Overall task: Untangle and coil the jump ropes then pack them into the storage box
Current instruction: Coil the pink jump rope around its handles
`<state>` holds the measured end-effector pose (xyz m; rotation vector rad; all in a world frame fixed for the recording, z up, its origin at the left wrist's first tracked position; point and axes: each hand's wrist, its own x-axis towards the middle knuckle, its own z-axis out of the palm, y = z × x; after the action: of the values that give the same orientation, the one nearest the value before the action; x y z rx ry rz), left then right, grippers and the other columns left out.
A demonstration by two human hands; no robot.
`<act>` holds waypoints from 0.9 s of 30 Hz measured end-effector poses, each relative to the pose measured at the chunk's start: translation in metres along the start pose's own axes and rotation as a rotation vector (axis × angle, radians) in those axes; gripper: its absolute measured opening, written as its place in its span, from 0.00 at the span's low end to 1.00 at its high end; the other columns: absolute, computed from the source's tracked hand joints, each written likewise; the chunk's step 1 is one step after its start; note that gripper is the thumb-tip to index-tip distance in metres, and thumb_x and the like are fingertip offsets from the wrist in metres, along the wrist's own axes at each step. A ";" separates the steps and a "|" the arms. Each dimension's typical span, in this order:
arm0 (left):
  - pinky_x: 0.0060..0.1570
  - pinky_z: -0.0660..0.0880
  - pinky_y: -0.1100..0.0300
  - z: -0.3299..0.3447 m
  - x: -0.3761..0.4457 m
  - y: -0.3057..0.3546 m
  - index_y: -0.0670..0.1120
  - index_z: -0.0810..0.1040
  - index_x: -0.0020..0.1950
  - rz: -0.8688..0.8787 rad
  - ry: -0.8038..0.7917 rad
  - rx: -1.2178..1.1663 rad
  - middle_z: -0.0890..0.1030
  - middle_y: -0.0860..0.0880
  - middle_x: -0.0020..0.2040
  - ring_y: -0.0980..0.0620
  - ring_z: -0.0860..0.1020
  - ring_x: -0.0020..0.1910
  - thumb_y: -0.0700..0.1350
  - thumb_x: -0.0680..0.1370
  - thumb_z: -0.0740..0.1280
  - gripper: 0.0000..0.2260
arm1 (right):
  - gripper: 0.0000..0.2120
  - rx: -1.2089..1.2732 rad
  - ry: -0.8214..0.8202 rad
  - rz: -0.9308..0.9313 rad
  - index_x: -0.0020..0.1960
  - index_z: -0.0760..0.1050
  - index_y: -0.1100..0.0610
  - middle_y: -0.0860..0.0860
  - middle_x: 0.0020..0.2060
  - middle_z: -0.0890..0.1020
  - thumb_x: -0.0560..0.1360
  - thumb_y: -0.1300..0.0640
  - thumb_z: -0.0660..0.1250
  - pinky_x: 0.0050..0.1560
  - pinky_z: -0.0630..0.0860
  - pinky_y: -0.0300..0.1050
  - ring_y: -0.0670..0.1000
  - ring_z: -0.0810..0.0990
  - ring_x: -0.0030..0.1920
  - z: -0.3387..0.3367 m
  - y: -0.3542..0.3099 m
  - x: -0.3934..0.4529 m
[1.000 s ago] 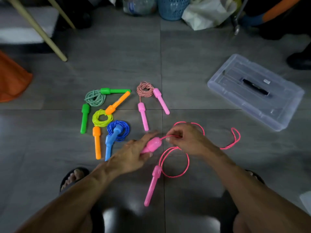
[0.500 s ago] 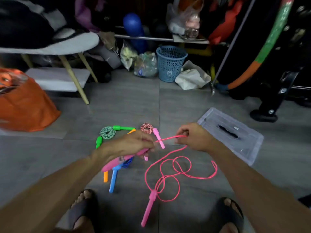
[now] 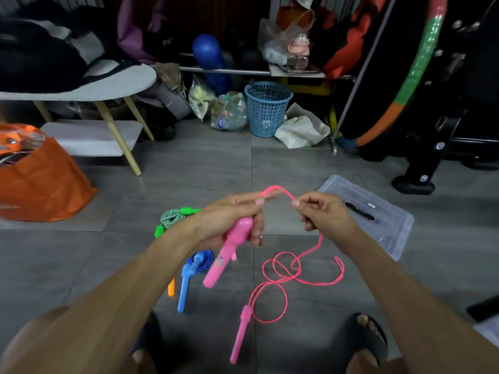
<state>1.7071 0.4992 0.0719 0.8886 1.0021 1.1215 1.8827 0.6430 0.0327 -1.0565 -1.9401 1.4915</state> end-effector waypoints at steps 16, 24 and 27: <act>0.55 0.73 0.58 -0.016 0.048 0.009 0.46 0.70 0.50 0.272 0.557 0.145 0.73 0.52 0.67 0.51 0.74 0.56 0.30 0.78 0.58 0.10 | 0.04 -0.108 -0.412 -0.010 0.41 0.81 0.61 0.51 0.28 0.78 0.73 0.60 0.70 0.32 0.71 0.39 0.44 0.73 0.29 0.026 -0.035 -0.024; 0.44 0.76 0.67 -0.017 0.046 -0.007 0.34 0.70 0.64 -0.001 0.430 0.713 0.82 0.53 0.43 0.56 0.80 0.41 0.37 0.81 0.56 0.13 | 0.05 -0.081 -0.357 -0.065 0.41 0.82 0.54 0.50 0.30 0.79 0.72 0.63 0.70 0.37 0.69 0.41 0.45 0.72 0.33 0.012 -0.051 -0.023; 0.38 0.77 0.58 -0.017 0.037 -0.004 0.41 0.65 0.71 -0.184 0.274 0.746 0.81 0.50 0.33 0.54 0.78 0.31 0.35 0.80 0.56 0.19 | 0.14 -0.086 -0.128 -0.117 0.41 0.82 0.49 0.59 0.37 0.83 0.72 0.68 0.68 0.42 0.70 0.43 0.50 0.74 0.37 -0.005 -0.052 -0.014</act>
<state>1.6968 0.5354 0.0558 1.2106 1.7508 0.7140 1.8796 0.6285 0.0852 -0.8849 -2.1333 1.4541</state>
